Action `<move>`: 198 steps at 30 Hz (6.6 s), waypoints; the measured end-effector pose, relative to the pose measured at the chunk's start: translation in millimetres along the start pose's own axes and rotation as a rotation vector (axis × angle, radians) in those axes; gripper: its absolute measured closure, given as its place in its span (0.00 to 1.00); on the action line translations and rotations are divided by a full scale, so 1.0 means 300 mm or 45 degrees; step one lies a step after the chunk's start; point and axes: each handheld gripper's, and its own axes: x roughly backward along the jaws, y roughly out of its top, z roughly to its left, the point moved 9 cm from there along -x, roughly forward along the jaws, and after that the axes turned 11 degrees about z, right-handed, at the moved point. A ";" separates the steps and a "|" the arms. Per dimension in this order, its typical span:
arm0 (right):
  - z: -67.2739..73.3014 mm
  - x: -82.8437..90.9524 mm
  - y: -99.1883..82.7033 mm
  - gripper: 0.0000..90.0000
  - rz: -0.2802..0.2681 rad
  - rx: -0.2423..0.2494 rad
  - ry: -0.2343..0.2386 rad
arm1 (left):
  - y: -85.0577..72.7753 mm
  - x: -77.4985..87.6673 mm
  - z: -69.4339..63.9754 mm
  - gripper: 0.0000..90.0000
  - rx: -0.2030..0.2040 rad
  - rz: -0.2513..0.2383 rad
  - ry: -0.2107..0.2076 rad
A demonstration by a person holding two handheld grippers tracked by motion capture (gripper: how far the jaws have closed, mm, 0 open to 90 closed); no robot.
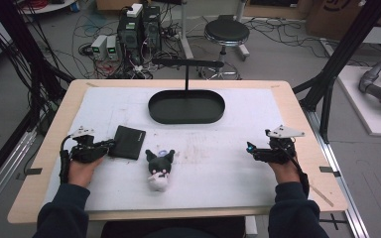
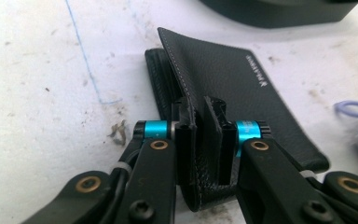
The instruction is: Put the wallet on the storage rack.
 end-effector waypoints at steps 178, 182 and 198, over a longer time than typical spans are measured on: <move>-0.031 0.010 -0.012 0.18 -0.028 -0.044 0.049 | 0.547 -0.458 -0.190 0.77 -0.432 -0.182 0.103; -0.028 0.015 -0.012 0.18 -0.028 -0.041 0.047 | 0.538 -0.457 -0.219 0.58 -0.357 -0.156 0.015; -0.024 0.021 -0.012 0.18 -0.029 -0.031 0.046 | 0.495 -0.488 -0.294 0.49 -0.359 -0.078 -0.080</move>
